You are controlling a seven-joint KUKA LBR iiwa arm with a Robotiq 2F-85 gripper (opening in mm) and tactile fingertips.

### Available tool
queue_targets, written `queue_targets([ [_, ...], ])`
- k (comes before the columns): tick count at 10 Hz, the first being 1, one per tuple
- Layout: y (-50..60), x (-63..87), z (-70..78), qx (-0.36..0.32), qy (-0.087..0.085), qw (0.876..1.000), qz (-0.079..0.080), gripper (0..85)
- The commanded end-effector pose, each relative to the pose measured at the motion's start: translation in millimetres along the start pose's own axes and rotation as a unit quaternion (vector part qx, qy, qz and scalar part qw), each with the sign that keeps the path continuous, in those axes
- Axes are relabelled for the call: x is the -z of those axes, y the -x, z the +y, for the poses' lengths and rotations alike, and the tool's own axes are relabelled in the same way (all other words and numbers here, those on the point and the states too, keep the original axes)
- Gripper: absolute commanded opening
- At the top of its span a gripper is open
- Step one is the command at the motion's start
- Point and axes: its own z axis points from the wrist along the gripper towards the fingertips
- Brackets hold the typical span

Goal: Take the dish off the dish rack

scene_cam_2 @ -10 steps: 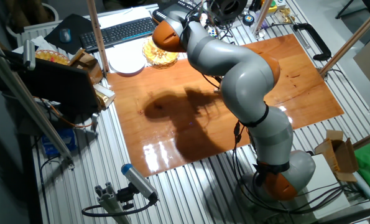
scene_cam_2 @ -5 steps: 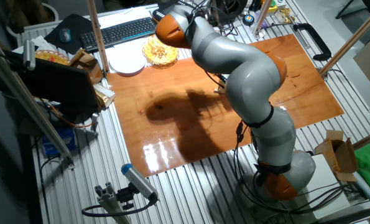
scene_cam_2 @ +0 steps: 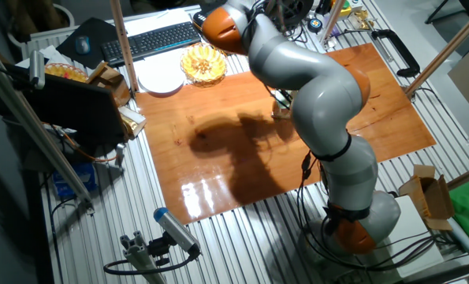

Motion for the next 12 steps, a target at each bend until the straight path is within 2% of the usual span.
queue_targets([
  [1,-0.1,1.1,1.8,-0.002,0.008,1.000,0.000,0.7],
  [2,-0.4,2.6,4.8,-0.004,0.014,1.000,0.001,0.7],
  [5,-0.7,6.1,14.4,-0.010,0.051,0.999,0.006,0.7],
  [6,-1.1,7.5,19.0,-0.010,0.056,0.998,0.003,0.7],
  [8,-1.0,9.3,27.9,-0.013,0.077,0.997,-0.004,0.7],
  [9,-2.4,11.3,34.4,-0.016,0.090,0.996,-0.008,0.7],
  [12,-6.9,16.1,56.2,-0.023,0.121,0.992,-0.005,0.7],
])
